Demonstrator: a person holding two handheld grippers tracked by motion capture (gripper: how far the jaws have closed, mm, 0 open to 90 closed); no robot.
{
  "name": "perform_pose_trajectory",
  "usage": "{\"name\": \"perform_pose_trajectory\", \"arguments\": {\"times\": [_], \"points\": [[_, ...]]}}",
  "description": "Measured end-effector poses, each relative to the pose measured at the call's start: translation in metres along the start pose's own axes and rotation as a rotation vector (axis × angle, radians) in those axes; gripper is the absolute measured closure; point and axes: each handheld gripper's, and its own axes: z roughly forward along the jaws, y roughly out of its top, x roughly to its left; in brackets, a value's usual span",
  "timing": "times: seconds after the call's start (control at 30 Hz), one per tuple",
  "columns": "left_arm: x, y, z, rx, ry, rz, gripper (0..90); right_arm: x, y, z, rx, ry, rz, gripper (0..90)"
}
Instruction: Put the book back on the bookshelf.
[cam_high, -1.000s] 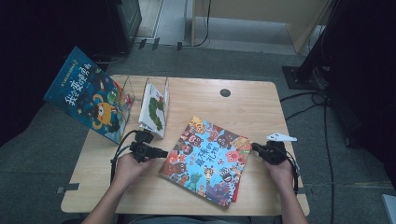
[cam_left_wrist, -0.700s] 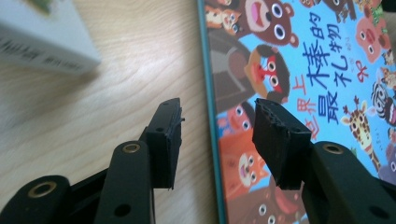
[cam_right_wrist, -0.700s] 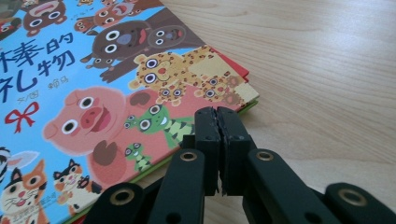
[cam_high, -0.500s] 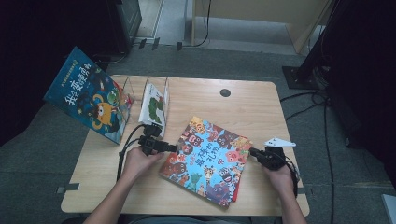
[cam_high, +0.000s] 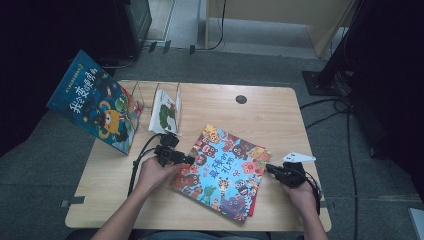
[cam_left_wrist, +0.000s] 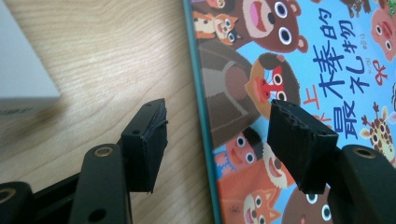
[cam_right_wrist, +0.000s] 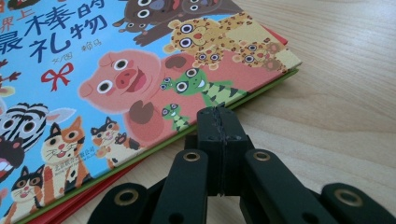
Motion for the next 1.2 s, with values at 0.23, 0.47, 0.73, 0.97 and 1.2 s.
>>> {"name": "perform_pose_trajectory", "arguments": {"times": [0.23, 0.47, 0.73, 0.97, 1.2], "points": [[-0.004, 0.0, 0.004, 0.0, -0.023, 0.024, 33.1, 0.0, -0.001, 0.0, 0.004, 0.006, 0.0, 90.0], [-0.009, 0.002, 0.007, 0.012, -0.026, 0.026, 30.4, 0.0, 0.0, 0.001, -0.002, 0.004, -0.005, 90.0], [-0.012, 0.004, 0.007, 0.031, -0.021, 0.023, 30.7, 0.001, 0.004, 0.006, -0.005, 0.006, 0.012, 90.0], [-0.009, 0.002, 0.005, 0.026, -0.016, 0.012, 32.2, 0.005, 0.005, 0.007, -0.013, 0.049, -0.012, 90.0], [-0.007, 0.005, 0.004, 0.033, 0.002, -0.063, 39.5, 0.01, 0.004, 0.006, -0.013, 0.08, -0.033, 90.0]]}}
